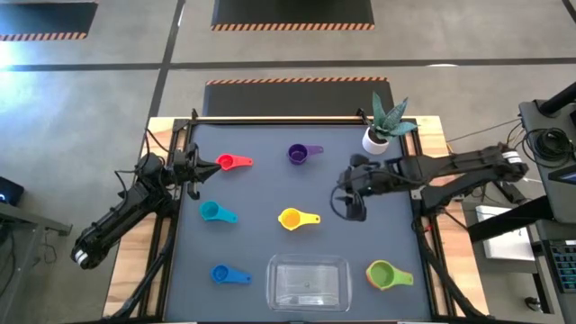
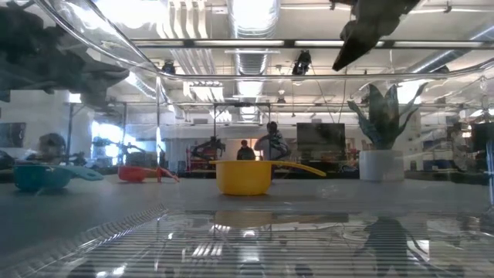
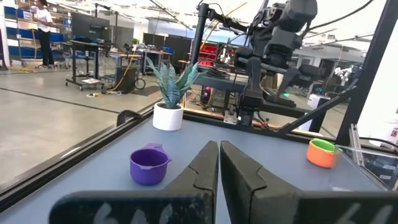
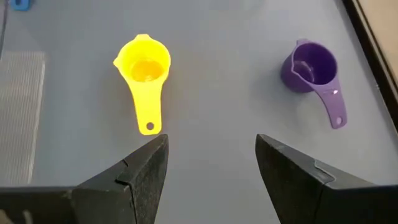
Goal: Nest measuring cups in basket
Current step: Stack the violet measuring cup on top of the green measuring cup
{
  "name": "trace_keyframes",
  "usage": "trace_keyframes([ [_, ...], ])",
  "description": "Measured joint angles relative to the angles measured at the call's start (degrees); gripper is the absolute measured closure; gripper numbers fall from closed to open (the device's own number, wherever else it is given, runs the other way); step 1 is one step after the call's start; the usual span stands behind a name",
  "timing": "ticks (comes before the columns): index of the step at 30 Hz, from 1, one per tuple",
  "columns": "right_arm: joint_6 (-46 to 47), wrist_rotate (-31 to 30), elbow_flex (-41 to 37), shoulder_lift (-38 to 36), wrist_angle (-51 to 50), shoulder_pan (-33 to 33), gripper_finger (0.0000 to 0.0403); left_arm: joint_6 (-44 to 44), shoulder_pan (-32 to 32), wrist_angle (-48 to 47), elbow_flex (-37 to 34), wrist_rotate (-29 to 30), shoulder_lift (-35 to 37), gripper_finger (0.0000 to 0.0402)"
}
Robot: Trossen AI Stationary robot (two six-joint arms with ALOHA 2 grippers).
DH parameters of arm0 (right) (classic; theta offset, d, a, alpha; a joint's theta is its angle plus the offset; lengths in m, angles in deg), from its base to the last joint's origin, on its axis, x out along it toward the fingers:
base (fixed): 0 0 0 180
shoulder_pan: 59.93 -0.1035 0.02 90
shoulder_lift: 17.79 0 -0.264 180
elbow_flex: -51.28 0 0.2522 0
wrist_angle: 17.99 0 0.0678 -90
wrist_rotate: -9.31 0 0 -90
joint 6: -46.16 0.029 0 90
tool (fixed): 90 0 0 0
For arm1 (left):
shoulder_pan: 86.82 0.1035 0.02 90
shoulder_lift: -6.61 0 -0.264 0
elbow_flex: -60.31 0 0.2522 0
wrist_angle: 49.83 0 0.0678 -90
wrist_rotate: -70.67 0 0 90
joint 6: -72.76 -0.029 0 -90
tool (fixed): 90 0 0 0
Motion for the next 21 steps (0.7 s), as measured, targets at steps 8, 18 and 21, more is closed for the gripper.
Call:
trace_keyframes([
  [8,6.18,-0.49,-1.05,-4.64,-0.12,-4.57,0.0172,0.00,0.00,0.00,0.02,0.00,0.00,0.0402],
  [18,16.52,-8.27,-9.47,-9.84,6.72,-17.70,0.0172,0.00,0.02,0.00,0.02,0.00,0.00,0.0402],
  [21,18.44,-10.85,-10.21,-10.49,8.87,-22.25,0.0172,0.02,0.02,0.00,0.00,0.00,0.00,0.0402],
])
